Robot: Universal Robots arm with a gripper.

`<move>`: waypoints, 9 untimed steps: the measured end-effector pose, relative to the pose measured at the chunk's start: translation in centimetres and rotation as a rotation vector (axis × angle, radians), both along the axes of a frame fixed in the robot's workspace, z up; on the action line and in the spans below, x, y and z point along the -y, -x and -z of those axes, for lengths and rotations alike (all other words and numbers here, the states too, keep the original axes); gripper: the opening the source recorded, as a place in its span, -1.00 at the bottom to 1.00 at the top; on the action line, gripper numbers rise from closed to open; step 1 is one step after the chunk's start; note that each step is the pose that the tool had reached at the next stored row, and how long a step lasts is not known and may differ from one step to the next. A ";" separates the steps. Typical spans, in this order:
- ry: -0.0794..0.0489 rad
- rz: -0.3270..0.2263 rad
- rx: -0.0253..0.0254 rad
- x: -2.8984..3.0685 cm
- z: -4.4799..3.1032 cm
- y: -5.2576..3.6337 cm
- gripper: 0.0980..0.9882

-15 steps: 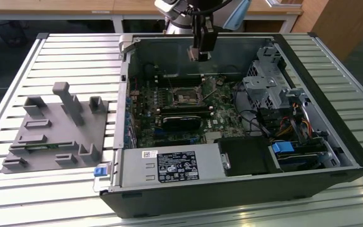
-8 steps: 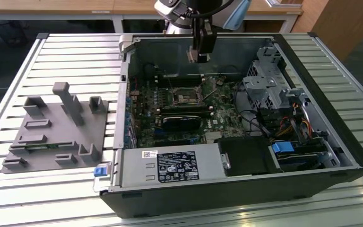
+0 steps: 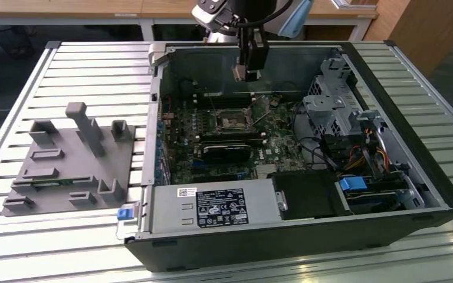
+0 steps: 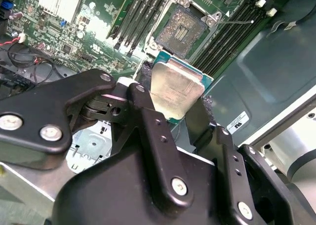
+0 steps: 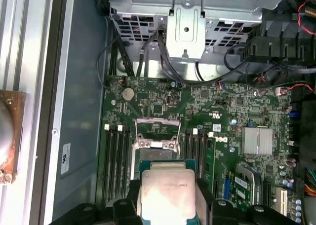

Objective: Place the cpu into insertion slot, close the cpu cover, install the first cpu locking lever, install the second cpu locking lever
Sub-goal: 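Place the cpu into insertion slot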

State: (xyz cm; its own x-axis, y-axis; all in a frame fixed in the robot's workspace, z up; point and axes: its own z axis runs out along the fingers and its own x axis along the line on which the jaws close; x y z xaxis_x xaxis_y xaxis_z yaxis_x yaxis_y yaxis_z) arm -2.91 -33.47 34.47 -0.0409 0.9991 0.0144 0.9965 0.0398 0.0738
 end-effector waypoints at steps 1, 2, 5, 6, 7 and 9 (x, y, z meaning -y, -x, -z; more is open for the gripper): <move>0.000 0.000 0.0000 0.00 0.09 0.03 -0.04; 0.000 0.000 0.0000 0.00 0.20 0.06 -0.04; 0.000 0.000 -0.0001 0.00 0.47 0.13 -0.04; 0.000 0.000 -0.0002 -0.01 0.53 0.14 -0.04; 0.000 0.000 -0.0002 -0.01 0.60 0.14 -0.04; 0.000 0.000 -0.0012 -0.06 0.77 0.15 -0.04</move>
